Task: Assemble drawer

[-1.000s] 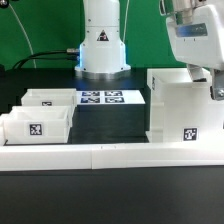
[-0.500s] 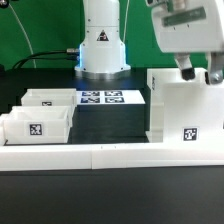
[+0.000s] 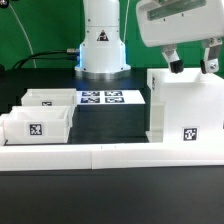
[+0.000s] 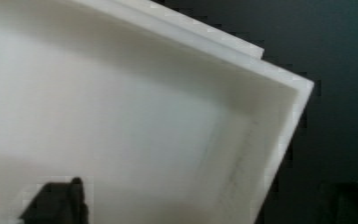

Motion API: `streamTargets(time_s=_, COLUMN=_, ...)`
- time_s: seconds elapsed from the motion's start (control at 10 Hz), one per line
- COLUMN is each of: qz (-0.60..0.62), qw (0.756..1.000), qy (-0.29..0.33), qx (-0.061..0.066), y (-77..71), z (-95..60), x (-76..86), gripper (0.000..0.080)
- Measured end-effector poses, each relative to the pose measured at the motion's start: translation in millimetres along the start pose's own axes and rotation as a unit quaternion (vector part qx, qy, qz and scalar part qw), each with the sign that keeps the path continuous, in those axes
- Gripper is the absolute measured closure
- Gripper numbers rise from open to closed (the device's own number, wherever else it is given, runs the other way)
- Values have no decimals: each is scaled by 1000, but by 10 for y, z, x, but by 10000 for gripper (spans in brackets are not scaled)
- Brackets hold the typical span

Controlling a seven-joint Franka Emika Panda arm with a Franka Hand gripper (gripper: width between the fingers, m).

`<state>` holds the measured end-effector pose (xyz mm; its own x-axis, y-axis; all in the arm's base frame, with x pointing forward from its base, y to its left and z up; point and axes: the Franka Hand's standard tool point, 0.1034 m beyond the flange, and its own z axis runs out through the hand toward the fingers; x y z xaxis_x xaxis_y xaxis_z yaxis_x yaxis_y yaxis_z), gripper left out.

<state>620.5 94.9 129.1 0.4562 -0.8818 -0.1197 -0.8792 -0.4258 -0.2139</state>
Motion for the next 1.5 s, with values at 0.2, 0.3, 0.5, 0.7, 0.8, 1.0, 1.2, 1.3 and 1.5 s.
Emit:
streamTargets(time_s=0.2, qz=-126, qw=991, qy=-13, qx=-32, y=75, z=-70, x=32, gripper=150)
streamTargets(time_s=0.3, qz=-168, qw=985, qy=-15, qx=-33, y=109, z=-128, x=55, gripper=150)
streamTargets(time_s=0.5, qz=-270, qw=962, qy=-14, qx=-32, y=266, z=-256, x=223, gripper=150)
streamTargets(time_s=0.7, qz=-334, qw=942, qy=-11, qx=-30, y=487, z=-282, x=450, gripper=150)
streamTargets(time_s=0.8, qz=-364, qw=931, qy=-11, qx=-33, y=484, z=-278, x=444, gripper=150)
streamTargets(time_s=1.0, qz=-419, qw=907, qy=-13, qx=-33, y=489, z=-275, x=449, gripper=150)
streamTargets(time_s=1.2, qz=-490, qw=870, qy=-13, qx=-51, y=612, z=-240, x=606, gripper=150)
streamTargets(time_s=1.3, qz=-492, qw=869, qy=-7, qx=-62, y=702, z=-240, x=701, gripper=150)
streamTargets(time_s=1.5, qz=-486, qw=870, qy=12, qx=-76, y=977, z=-196, x=938, gripper=150)
